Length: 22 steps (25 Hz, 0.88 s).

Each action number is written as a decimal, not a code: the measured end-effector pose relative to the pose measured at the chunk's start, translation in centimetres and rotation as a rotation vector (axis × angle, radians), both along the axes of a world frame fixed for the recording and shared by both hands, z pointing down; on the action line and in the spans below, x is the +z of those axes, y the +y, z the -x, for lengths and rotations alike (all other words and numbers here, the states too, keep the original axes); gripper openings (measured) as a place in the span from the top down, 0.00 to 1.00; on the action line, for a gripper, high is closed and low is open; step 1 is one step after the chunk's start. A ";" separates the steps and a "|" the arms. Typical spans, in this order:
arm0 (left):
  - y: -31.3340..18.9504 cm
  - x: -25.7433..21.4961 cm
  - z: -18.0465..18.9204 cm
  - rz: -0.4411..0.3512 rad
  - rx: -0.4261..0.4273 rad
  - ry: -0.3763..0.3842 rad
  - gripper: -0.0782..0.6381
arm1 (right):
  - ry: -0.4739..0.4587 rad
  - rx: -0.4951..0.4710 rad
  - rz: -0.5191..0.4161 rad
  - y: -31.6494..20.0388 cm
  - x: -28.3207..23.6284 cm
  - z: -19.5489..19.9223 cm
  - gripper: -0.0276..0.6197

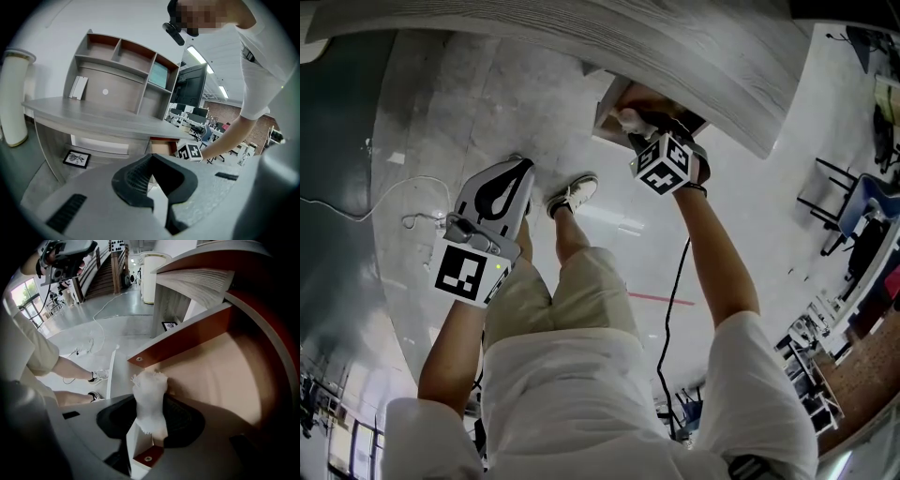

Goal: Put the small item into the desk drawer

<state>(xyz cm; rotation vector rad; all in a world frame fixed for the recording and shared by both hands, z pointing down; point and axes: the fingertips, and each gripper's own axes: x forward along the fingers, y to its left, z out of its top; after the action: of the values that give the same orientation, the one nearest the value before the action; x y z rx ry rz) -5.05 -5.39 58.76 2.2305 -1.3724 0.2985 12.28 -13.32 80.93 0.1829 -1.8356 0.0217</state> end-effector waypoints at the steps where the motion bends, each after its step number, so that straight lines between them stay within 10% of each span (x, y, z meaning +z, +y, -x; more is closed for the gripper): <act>1: 0.1 0.0 -0.2 -0.001 0.004 0.004 0.88 | 0.006 0.001 0.000 0.0 0.1 0.1 0.71; 22: 0.8 0.3 -1.2 0.010 0.051 0.017 0.88 | 0.101 0.007 -0.046 0.0 1.0 0.2 0.71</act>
<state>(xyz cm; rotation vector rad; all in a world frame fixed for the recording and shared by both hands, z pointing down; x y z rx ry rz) -3.85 -4.62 59.10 2.2574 -1.3035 0.3033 12.12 -13.32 81.93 0.2188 -1.7360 -0.0240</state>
